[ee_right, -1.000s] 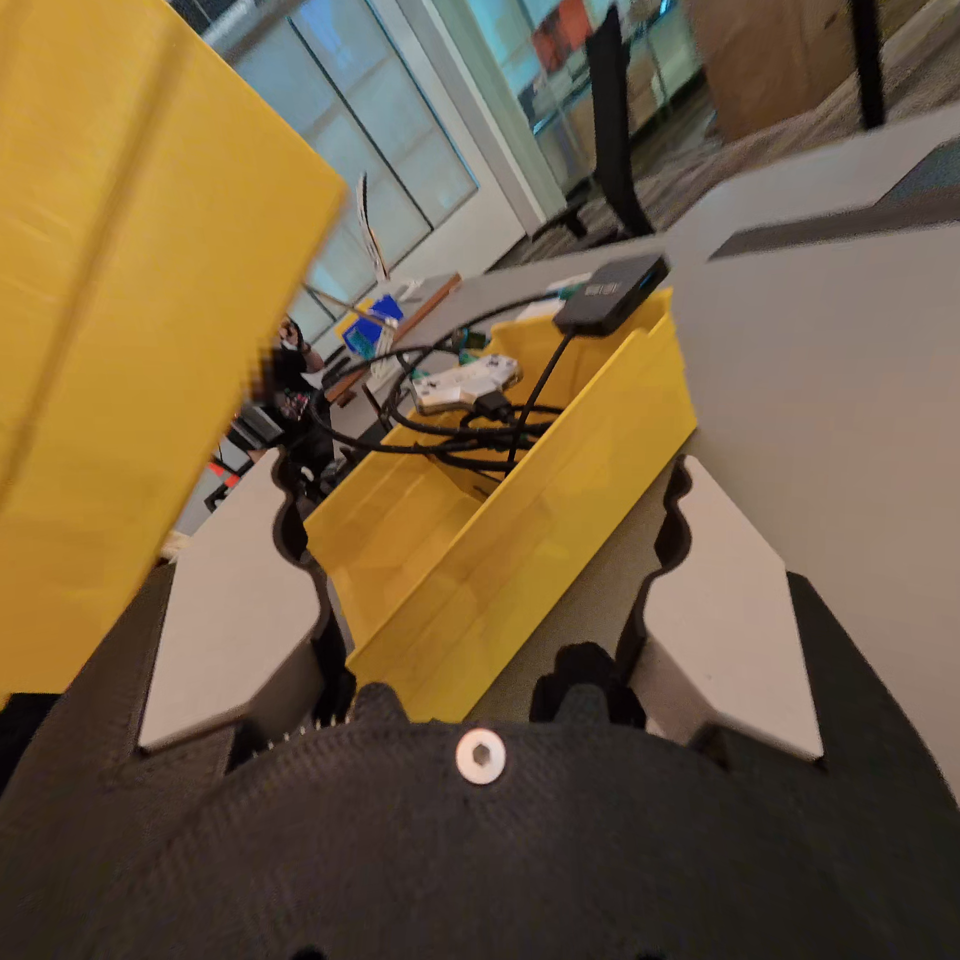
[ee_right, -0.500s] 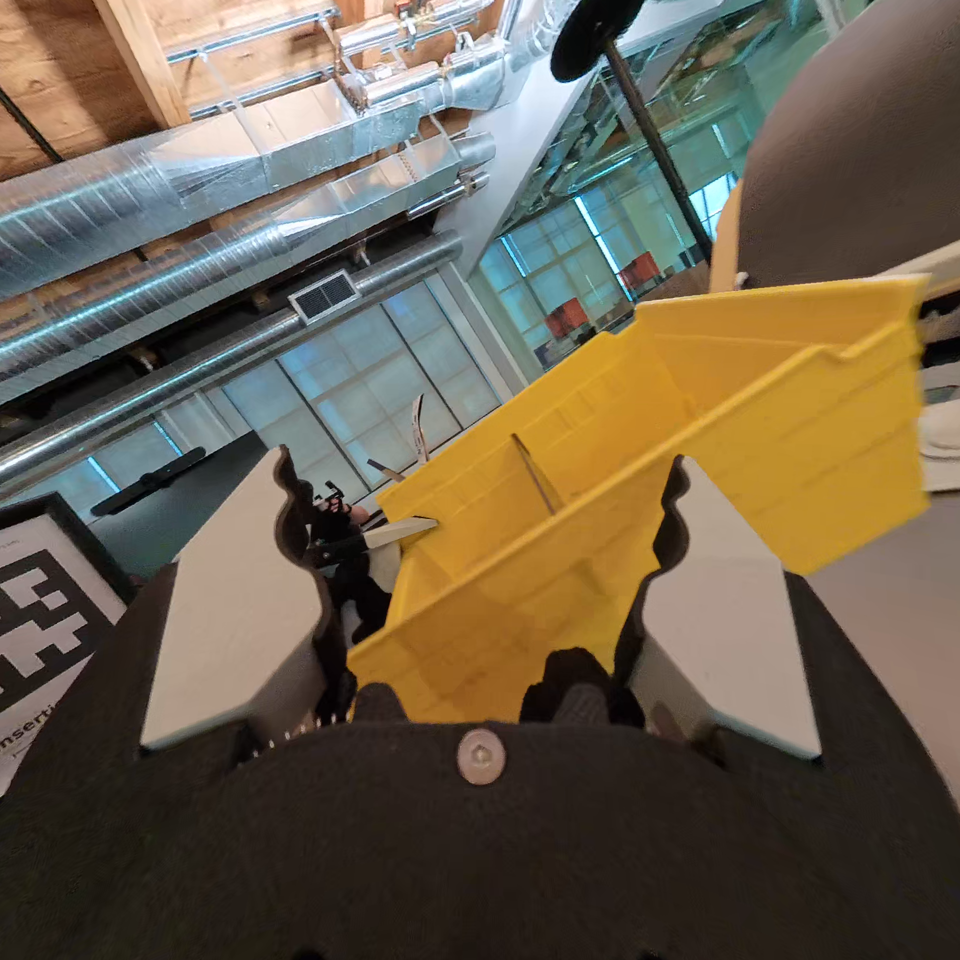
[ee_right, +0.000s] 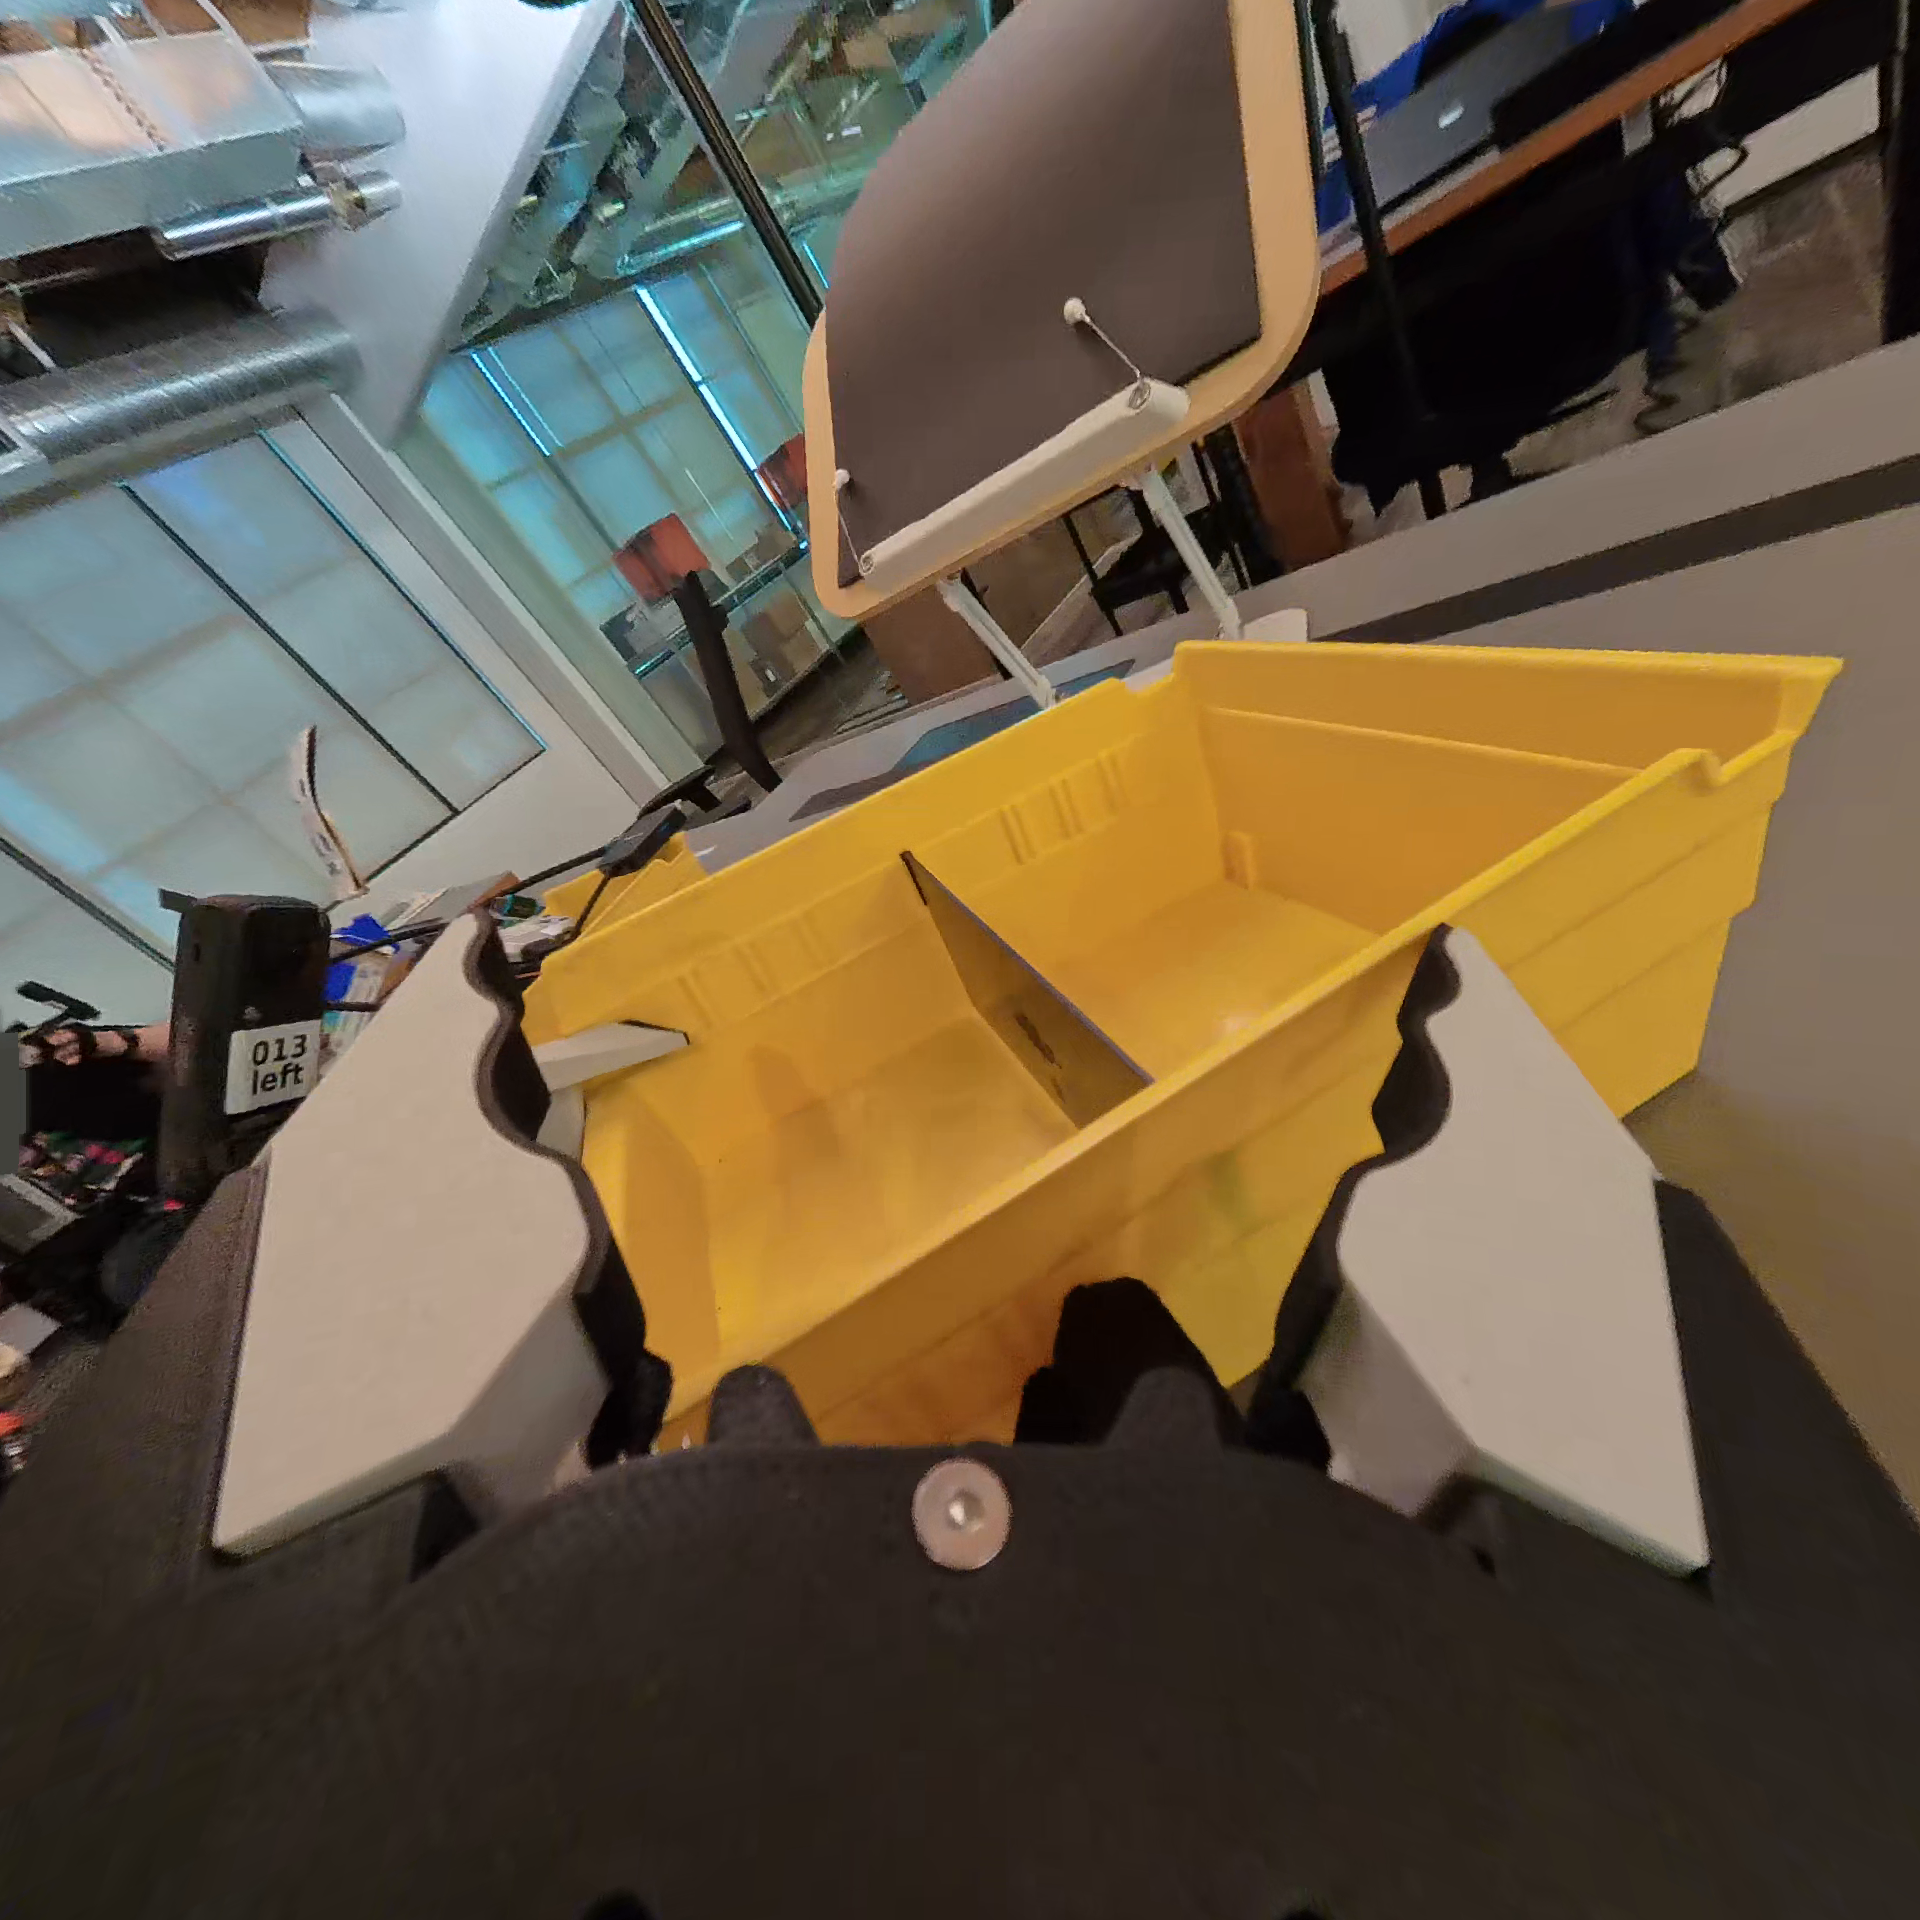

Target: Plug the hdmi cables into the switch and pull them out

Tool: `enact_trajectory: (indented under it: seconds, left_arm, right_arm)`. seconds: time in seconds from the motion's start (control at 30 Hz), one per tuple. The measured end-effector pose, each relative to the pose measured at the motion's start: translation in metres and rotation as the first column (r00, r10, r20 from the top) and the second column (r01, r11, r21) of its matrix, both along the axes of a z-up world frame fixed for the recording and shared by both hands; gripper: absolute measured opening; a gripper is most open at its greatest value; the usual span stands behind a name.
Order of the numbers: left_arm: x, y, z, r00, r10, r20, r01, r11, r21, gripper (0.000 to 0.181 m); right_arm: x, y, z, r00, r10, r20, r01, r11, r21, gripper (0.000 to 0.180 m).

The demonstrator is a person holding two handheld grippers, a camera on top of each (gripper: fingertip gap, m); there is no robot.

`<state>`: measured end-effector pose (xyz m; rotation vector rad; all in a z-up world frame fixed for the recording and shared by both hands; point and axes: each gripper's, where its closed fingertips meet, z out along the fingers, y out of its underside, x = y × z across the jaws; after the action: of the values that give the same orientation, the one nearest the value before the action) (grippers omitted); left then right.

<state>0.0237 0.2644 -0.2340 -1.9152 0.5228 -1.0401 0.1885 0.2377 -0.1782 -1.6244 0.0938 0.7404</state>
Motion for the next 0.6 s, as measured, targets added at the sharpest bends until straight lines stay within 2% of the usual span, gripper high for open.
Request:
enact_trajectory:
  seconds: [0.2, 0.37, 0.6]
  left_arm:
    - [0.011, -0.004, -0.012, 1.0, -0.002, 0.022, 0.002, 1.0, -0.025, 0.014]
    - [0.046, -0.033, -0.031, 0.995, -0.096, -0.019, 0.094, 0.992, -0.083, 0.027]
    - [0.117, -0.083, -0.032, 0.94, -0.341, 0.01, 0.339, 0.929, -0.149, 0.053]
  right_arm:
    - [0.004, 0.006, -0.012, 0.992, 0.0, 0.123, 0.003, 1.0, -0.024, 0.159]
    - [0.027, 0.008, -0.03, 0.963, 0.011, 0.268, 0.015, 0.995, -0.094, 0.157]
    - [0.102, 0.0, -0.066, 0.824, 0.088, 0.559, 0.091, 0.954, -0.285, 0.125]
